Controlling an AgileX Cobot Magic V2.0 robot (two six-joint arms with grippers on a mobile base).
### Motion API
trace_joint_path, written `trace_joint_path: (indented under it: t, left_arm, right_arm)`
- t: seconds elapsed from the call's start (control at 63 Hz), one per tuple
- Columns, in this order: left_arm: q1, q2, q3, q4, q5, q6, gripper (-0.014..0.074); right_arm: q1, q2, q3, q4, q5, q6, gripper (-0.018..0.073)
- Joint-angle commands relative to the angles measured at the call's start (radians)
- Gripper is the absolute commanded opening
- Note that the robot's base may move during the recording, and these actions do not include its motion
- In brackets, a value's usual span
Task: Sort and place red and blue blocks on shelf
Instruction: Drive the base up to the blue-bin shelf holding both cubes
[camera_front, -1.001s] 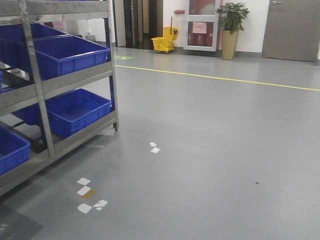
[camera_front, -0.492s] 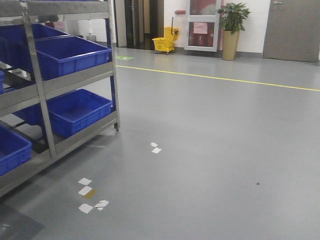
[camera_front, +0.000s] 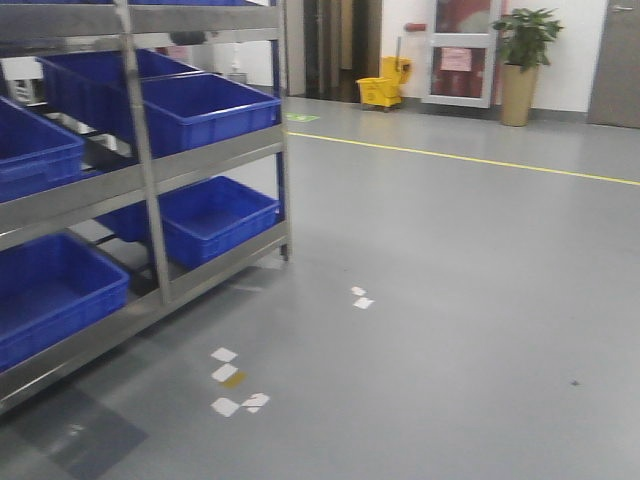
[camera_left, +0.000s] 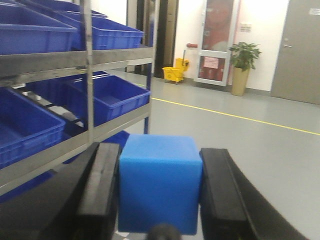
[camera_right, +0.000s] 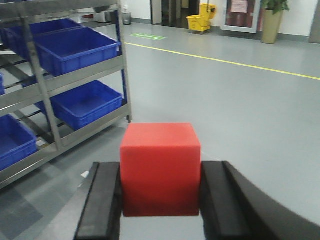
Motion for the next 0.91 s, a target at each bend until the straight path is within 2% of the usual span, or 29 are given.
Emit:
trace_joint_path:
  t: [0.0,0.889]
  left_arm:
    - [-0.002,0.002,-0.030,-0.006,-0.090,-0.002,0.0321]
    - [-0.002,0.002,-0.030,-0.006,-0.090,-0.002,0.0321]
  right_arm:
    - [-0.006,0.004,-0.028,0.001,-0.089,-0.006,0.0375]
    - [-0.006,0.004,-0.028,0.001,-0.089,-0.006,0.0375]
